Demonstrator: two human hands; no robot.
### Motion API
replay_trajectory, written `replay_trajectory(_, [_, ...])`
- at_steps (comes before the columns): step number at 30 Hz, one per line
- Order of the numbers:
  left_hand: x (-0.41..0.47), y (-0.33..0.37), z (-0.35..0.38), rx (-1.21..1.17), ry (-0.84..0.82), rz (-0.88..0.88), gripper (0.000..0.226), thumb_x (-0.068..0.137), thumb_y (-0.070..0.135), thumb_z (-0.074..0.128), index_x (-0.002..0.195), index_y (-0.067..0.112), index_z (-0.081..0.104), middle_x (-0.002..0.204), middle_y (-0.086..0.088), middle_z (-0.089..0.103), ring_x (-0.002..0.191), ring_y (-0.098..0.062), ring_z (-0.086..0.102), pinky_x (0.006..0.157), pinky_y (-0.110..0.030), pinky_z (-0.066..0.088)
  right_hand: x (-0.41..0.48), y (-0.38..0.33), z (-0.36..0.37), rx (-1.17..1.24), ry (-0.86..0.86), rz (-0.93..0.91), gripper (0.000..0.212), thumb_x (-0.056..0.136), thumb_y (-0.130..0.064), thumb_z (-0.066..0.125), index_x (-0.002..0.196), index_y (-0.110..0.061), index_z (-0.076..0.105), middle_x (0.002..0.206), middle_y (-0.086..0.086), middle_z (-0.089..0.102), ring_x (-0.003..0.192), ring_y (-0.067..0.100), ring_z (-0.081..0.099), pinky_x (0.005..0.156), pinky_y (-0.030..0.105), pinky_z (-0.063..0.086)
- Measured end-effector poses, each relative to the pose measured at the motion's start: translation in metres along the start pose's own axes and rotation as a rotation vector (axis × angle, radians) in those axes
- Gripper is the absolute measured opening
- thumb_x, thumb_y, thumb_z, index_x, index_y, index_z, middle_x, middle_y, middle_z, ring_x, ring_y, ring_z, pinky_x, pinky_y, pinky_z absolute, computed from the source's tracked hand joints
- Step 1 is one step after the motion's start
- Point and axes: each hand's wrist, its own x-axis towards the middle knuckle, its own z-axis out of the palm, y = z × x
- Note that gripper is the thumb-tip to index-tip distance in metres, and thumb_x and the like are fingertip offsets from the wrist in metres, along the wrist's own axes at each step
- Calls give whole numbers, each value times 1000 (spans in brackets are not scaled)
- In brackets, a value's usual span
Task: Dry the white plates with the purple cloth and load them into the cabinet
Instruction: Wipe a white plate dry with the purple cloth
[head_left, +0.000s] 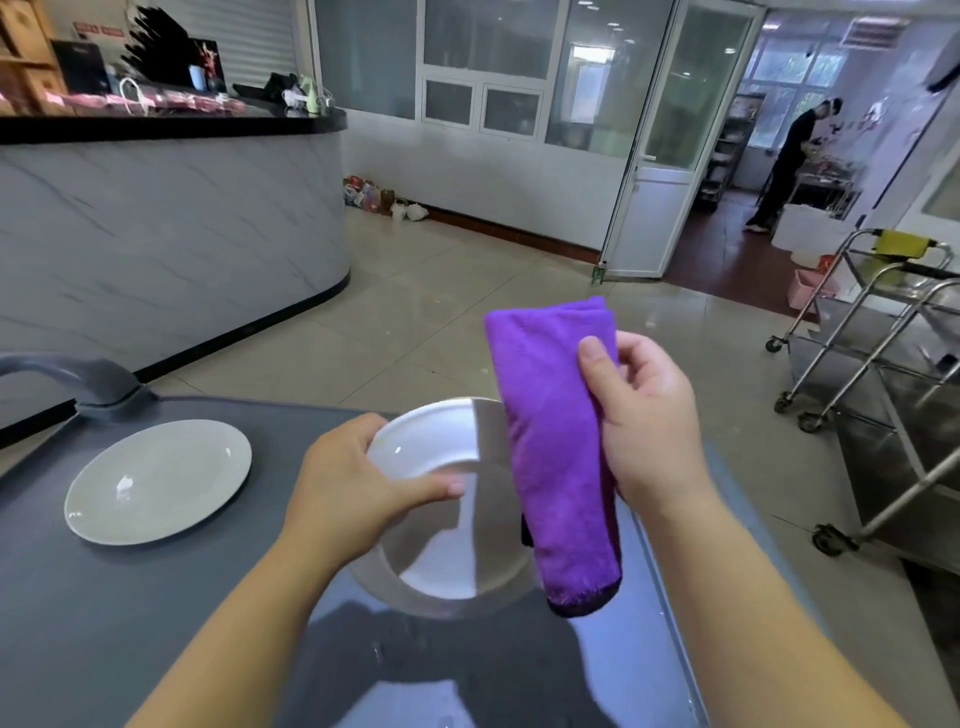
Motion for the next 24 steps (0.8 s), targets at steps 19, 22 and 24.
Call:
replay_trajectory(19, [2, -8, 2, -2, -43, -19, 62, 31, 58, 82, 65, 13, 57, 59, 5, 56, 57, -14, 49, 51, -28, 36, -21, 32, 16, -938, -290, -186, 50, 95, -57, 34, 139, -36, 45, 126, -12, 57, 117, 10, 48, 84, 23, 33])
replay_trajectory(22, [0, -8, 4, -32, -14, 2, 58, 32, 56, 86, 63, 16, 58, 57, 7, 58, 54, -8, 49, 50, -24, 36, -22, 38, 15, -941, -237, -224, 56, 85, -66, 25, 131, -44, 47, 117, -15, 60, 110, 11, 52, 83, 31, 42])
replay_trajectory(24, [0, -8, 2, -78, 21, 15, 52, 35, 48, 92, 60, 19, 57, 55, 15, 58, 51, -3, 50, 45, -15, 34, -21, 42, 9, -828, -163, -140, 40, 89, -62, 30, 119, -48, 51, 107, -20, 62, 103, 6, 55, 82, 30, 45])
